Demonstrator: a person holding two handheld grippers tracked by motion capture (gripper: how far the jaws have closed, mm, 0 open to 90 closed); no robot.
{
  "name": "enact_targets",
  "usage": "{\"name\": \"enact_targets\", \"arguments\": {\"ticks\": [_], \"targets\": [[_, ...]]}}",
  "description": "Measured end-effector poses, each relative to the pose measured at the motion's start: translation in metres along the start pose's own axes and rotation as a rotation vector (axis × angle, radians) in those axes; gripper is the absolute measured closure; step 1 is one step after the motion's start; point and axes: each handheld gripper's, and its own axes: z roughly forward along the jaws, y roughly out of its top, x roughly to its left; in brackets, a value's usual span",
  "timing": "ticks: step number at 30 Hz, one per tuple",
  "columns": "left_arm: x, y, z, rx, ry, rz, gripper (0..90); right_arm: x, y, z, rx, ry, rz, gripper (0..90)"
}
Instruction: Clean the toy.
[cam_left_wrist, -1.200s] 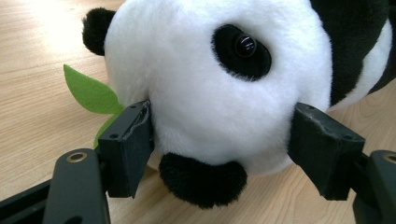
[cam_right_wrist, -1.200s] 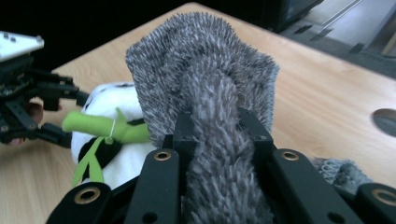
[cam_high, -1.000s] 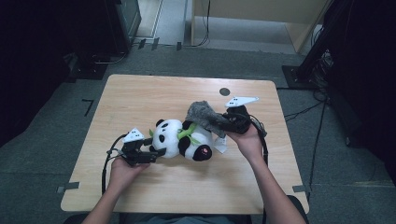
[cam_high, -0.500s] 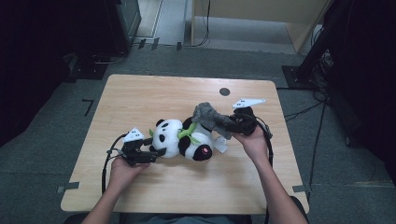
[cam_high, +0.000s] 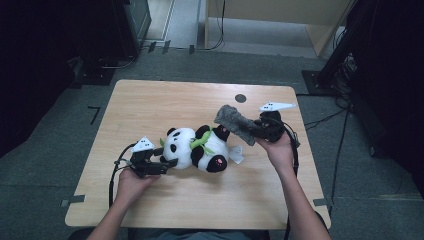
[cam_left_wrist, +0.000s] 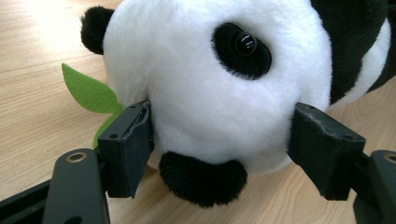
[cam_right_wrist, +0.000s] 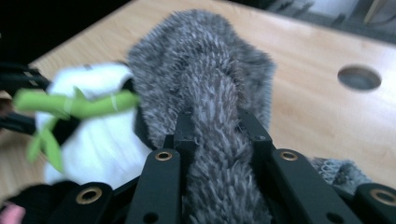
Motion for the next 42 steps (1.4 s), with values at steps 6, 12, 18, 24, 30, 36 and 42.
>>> {"name": "enact_targets", "arguments": {"ticks": [6,12,18,24,30,36,42], "targets": [[0.000,0.000,0.000,-0.003,0.000,0.000,24.6,0.031,0.022,-0.002,-0.036,0.050,-0.085,73.8],[0.000,0.000,0.001,-0.015,-0.001,-0.001,23.3,0.062,0.040,0.020,-0.014,0.111,-0.163,73.8],[0.000,0.000,0.001,-0.021,-0.002,-0.004,22.2,0.079,0.054,0.058,0.026,0.165,-0.187,73.8],[0.001,0.000,0.001,-0.030,0.004,0.002,24.6,0.100,0.061,0.089,0.079,0.203,-0.220,73.9],[0.001,0.001,0.000,-0.028,0.002,-0.009,34.3,0.116,0.055,0.110,0.150,0.234,-0.250,73.9],[0.000,0.005,0.000,0.006,0.015,-0.011,41.3,0.123,0.045,0.123,0.233,0.241,-0.278,74.1],[-0.001,0.006,-0.001,0.010,0.022,-0.004,45.6,0.113,0.042,0.119,0.240,0.226,-0.275,74.1]]}}
